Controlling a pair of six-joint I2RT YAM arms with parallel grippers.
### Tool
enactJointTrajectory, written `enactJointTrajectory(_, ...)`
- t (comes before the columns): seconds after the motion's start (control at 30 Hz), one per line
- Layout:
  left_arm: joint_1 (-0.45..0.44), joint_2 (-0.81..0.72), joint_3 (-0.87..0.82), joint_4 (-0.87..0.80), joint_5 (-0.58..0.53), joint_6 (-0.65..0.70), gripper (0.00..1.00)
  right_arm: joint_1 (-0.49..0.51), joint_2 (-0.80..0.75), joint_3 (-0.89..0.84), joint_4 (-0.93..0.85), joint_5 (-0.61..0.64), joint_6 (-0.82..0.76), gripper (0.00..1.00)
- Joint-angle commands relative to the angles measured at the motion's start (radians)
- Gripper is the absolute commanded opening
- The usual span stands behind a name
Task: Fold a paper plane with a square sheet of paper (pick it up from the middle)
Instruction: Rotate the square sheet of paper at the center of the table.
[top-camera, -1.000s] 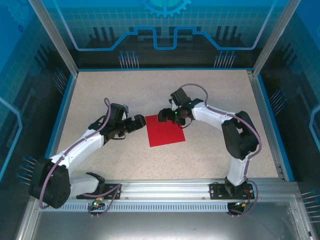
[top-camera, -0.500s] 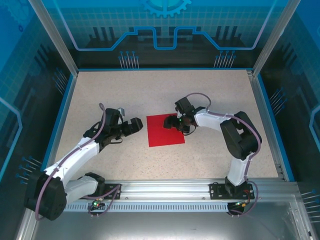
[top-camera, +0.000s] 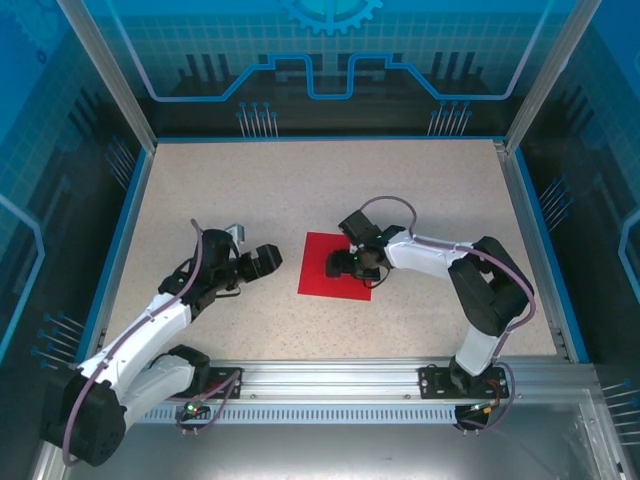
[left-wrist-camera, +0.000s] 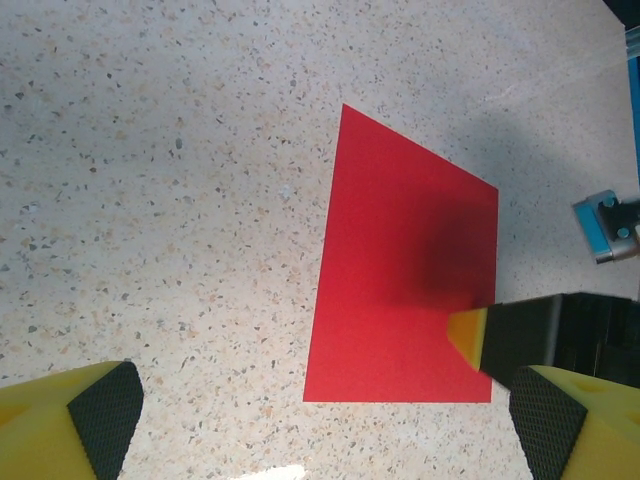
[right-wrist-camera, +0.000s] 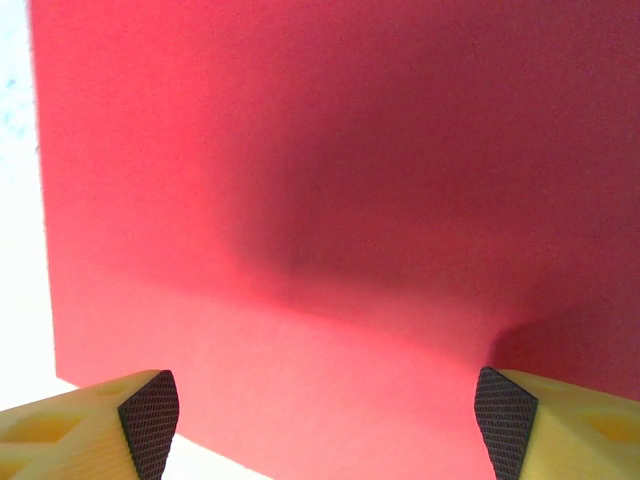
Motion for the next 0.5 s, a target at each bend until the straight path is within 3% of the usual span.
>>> enactJointTrajectory(0.0, 0.009, -0.040, -0.020, -0.004, 0.006, 0.040, 0.99, 0.054, 0.035, 0.089, -0.071, 0.035, -0.021, 0.81)
enactJointTrajectory(0.17, 0.009, -0.082, -0.023, -0.042, -0.026, 0.057, 0.99, 0.096, 0.129, 0.167, -0.085, -0.006, -0.040, 0.79)
enactJointTrajectory(0.47, 0.009, -0.065, -0.027, -0.039, -0.070, 0.057, 0.98, 0.069, 0.166, 0.102, -0.111, -0.061, -0.145, 0.76)
